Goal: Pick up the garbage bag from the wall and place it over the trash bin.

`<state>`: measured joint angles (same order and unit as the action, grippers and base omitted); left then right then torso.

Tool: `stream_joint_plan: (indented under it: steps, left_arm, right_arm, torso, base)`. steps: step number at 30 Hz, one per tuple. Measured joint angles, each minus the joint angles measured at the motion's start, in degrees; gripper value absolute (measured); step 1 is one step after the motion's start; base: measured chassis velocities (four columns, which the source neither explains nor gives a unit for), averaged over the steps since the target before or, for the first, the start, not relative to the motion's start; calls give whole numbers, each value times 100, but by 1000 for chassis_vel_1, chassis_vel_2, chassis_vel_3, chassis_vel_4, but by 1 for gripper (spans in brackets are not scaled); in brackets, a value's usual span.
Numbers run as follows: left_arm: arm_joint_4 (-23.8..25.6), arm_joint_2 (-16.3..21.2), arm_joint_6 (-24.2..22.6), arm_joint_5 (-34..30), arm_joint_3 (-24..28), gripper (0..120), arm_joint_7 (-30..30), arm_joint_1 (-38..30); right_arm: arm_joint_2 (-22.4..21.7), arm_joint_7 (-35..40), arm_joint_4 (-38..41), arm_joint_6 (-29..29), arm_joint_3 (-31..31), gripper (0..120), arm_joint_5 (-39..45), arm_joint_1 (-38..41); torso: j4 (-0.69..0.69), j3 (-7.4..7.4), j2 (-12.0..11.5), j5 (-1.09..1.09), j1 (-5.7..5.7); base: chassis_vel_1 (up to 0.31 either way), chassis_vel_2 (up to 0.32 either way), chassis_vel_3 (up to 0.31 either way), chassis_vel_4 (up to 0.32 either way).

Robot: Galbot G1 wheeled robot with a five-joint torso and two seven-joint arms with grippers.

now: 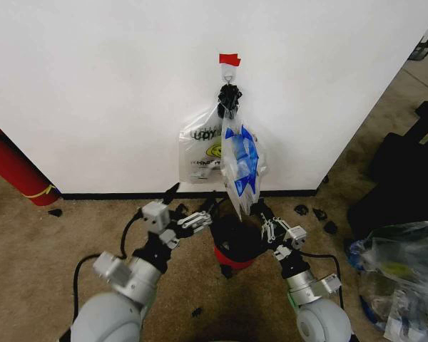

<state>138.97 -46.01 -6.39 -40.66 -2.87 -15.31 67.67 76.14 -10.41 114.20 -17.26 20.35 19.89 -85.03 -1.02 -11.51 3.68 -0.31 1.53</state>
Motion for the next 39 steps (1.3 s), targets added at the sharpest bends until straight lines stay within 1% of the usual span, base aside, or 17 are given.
stream_joint_plan:
  steps: [2, 3, 4, 5, 7, 8, 10, 11, 15, 17, 19, 20, 23, 29, 32, 33, 39]
  left_arm:
    - [-108, 132, -852, -714, 595, 98, -403, -1304]
    - [-151, 127, -1052, -947, 749, 98, -526, -1684]
    - [-151, 127, -1052, -947, 749, 98, -526, -1684]
    - [-254, 96, -1324, -1300, 1032, 98, -697, -2320]
    - [-464, 34, -1545, -1528, 1511, 98, -828, -3069]
    - [-660, -26, -1650, -1588, 1894, 97, -868, -3510]
    - [-971, -143, -1821, -1660, 2435, 97, -886, -4088]
    - [-1119, -221, -1939, -1727, 2667, 96, -871, -4349]
    - [-1272, -348, -2123, -1780, 2893, 95, -866, -4618]
    - [-1482, -513, -2424, -1489, 3066, 94, -925, -4897]
    - [-1482, -513, -2424, -1489, 3066, 94, -925, -4897]
    - [-1566, -551, -2534, -1304, 3088, 94, -924, -4992]
    - [-1615, -581, -2694, -1203, 3093, 93, -926, -5105]
    - [-1595, -619, -2705, -1254, 3158, 94, -858, -5148]
    - [-1676, -774, -2687, -1333, 3207, 94, -848, -5166]
    - [-1766, -842, -2618, -1274, 3237, 94, -849, -5172]
    - [-1962, -899, -2496, -1016, 3310, 93, -833, -5223]
  right_arm:
    - [162, 10, -119, -20, 24, 0, -125, -10]
    - [204, 11, -152, -35, 41, 0, -156, -11]
    - [204, 11, -152, -35, 41, 0, -156, -11]
    - [249, 13, -190, -55, 71, 0, -182, -12]
    - [265, 16, -216, -78, 137, 0, -185, -31]
    - [260, 17, -222, -101, 206, 0, -175, -51]
    - [211, 23, -237, -133, 323, 0, -134, -66]
    - [186, 28, -239, -144, 374, 0, -106, -64]
    - [171, 37, -238, -150, 436, 0, -81, -67]
    - [157, 34, -204, -159, 500, 0, -66, -107]
    - [156, 33, -202, -160, 503, 0, -66, -109]
    - [143, 25, -183, -165, 537, 0, -55, -129]
    - [118, 8, -153, -174, 596, 0, -36, -158]
    - [76, -8, -123, -195, 640, 0, -22, -195]
    - [25, -21, -66, -195, 643, 0, -62, -288]
    - [16, -23, -41, -195, 663, 0, -87, -320]
    - [-18, -40, 14, -250, 752, 0, -181, -430]
  torso:
    - [-3, 0, 0, -1, 0]
    - [-2, 0, 0, 0, 0]
    - [-2, 0, 0, 0, 0]
    - [-3, 0, 0, 1, 0]
    - [-3, 0, 0, 2, 0]
    - [-2, 0, 0, 2, 0]
    - [-4, 0, 0, 0, 0]
    - [-4, -1, 0, 3, 0]
    - [-2, 0, 0, -1, 0]
    - [-1, 0, 0, 0, 0]
    - [-1, 0, 0, 0, 0]
    - [-2, 0, 0, 1, 0]
    - [-2, 0, 1, 0, 0]
    - [0, 0, 1, 1, 0]
    - [-2, 1, 1, 0, 0]
    - [-3, 1, 1, 1, 0]
    - [-2, 1, 1, 0, 0]
  base:
    - [0, 0, 0, 0]
    - [0, 0, 0, 0]
    - [0, 0, 0, 0]
    - [0, 0, 0, 0]
    - [0, 0, 0, 0]
    - [0, 0, 0, 0]
    - [0, 0, 0, 0]
    - [0, 0, 0, 0]
    - [0, 0, 0, 0]
    - [0, 0, 0, 0]
    - [0, 0, 0, 0]
    - [0, 0, 0, 0]
    - [0, 0, 0, 0]
    - [0, 0, 0, 0]
    - [0, 0, 0, 0]
    - [0, 0, 0, 0]
    - [0, 0, 0, 0]
